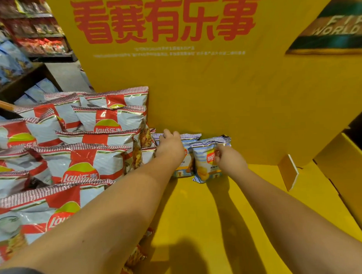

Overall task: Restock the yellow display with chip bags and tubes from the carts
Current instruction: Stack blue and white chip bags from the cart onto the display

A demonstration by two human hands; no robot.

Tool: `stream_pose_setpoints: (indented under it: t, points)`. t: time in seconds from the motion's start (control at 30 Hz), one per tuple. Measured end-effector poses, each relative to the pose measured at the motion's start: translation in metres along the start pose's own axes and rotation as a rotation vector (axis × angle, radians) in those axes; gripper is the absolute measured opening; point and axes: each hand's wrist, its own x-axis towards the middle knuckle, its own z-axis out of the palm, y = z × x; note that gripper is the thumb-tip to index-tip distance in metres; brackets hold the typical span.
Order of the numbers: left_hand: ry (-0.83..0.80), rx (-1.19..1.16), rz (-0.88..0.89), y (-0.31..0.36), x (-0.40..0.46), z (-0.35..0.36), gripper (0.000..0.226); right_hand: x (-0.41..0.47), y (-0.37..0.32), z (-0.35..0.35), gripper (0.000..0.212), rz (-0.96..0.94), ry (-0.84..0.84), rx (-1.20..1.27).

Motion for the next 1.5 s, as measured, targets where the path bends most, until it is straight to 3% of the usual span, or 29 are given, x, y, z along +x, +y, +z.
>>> stream_pose_setpoints:
  t: [0.07, 0.17, 0.3, 0.43, 0.57, 0.67, 0.77, 1.07, 1.27, 1.5]
  points:
    - [-0.012, -0.027, 0.024, 0.003, -0.018, -0.011, 0.049, -0.016, -0.006, -0.002, 0.058, 0.013, -0.119, 0.091]
    - [-0.053, -0.077, 0.076, 0.003, -0.049, -0.027, 0.051, -0.035, -0.016, -0.001, 0.058, 0.024, -0.196, 0.138]
    - [-0.095, -0.194, 0.153, -0.011, -0.097, -0.064, 0.051, -0.073, -0.057, -0.022, 0.051, 0.124, -0.023, 0.317]
    - [0.032, -0.337, 0.240, -0.044, -0.163, -0.123, 0.037, -0.131, -0.130, -0.065, 0.033, 0.143, 0.165, 0.469]
    - [0.196, -0.549, 0.278, -0.124, -0.248, -0.177, 0.031, -0.208, -0.232, -0.111, 0.021, -0.022, 0.218, 0.642]
    - [0.280, -0.669, 0.195, -0.217, -0.316, -0.195, 0.025, -0.277, -0.325, -0.118, 0.006, -0.168, 0.156, 0.721]
    - [0.318, -0.731, 0.021, -0.324, -0.373, -0.192, 0.023, -0.343, -0.415, -0.098, 0.007, -0.286, 0.054, 0.736]
    - [0.252, -0.783, -0.432, -0.623, -0.522, -0.134, 0.002, -0.478, -0.614, 0.050, 0.018, -0.410, -0.333, 0.531]
    - [0.215, -0.737, -0.602, -0.721, -0.549, -0.106, 0.006, -0.488, -0.675, 0.125, 0.019, -0.396, -0.534, 0.289]
    - [0.064, -0.685, -0.641, -0.781, -0.512, -0.072, 0.010, -0.451, -0.722, 0.172, 0.026, -0.409, -0.594, 0.254]
